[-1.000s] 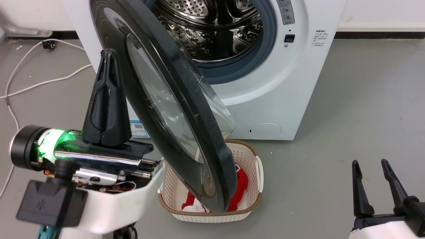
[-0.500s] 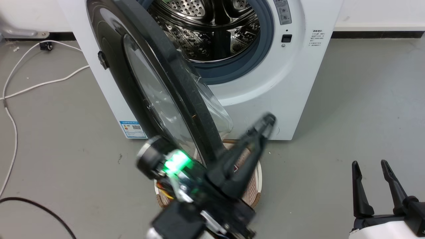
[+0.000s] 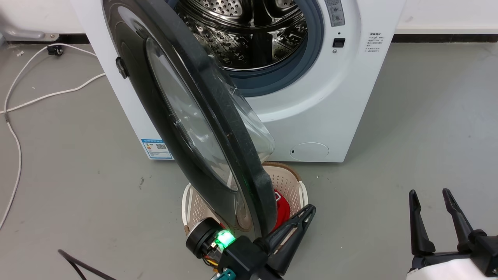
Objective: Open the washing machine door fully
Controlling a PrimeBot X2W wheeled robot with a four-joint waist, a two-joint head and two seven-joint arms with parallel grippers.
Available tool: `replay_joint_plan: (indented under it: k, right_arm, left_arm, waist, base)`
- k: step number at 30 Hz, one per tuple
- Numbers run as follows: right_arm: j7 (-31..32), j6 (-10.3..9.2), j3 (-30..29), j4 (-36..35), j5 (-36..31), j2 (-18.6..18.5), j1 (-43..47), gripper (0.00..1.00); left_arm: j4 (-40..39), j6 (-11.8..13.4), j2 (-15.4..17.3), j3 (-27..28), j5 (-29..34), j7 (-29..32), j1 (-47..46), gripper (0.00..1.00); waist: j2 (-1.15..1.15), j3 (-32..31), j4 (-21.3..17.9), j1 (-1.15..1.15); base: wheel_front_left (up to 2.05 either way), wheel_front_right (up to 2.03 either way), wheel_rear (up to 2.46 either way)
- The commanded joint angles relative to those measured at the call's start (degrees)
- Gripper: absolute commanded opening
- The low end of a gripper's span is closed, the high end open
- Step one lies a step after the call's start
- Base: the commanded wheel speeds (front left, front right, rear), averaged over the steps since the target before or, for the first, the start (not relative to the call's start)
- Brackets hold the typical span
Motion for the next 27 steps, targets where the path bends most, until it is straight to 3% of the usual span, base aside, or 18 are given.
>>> replay_joint_plan:
  k: [1,27]
  right_arm:
    - [-0.1,-0.06,0.3,0.3,0.4,0.1,-1.0,1.00]
    - [-0.8,-0.06,1.2,2.0,1.2,0.1,-2.1,1.00]
  left_arm:
    - [1.3,0.6,-0.4,0.7,-0.4,-0.8,0.1,0.00]
    - [16.5,5.3,-3.7,4.4,-1.5,-6.7,-8.1,0.00]
  waist:
    - [0.00,0.2,-0.2,0.00]
    - [0.00,1.4,-1.8,0.00]
  base:
    - [0.00,0.00,0.00]
    - [0.00,0.00,0.00]
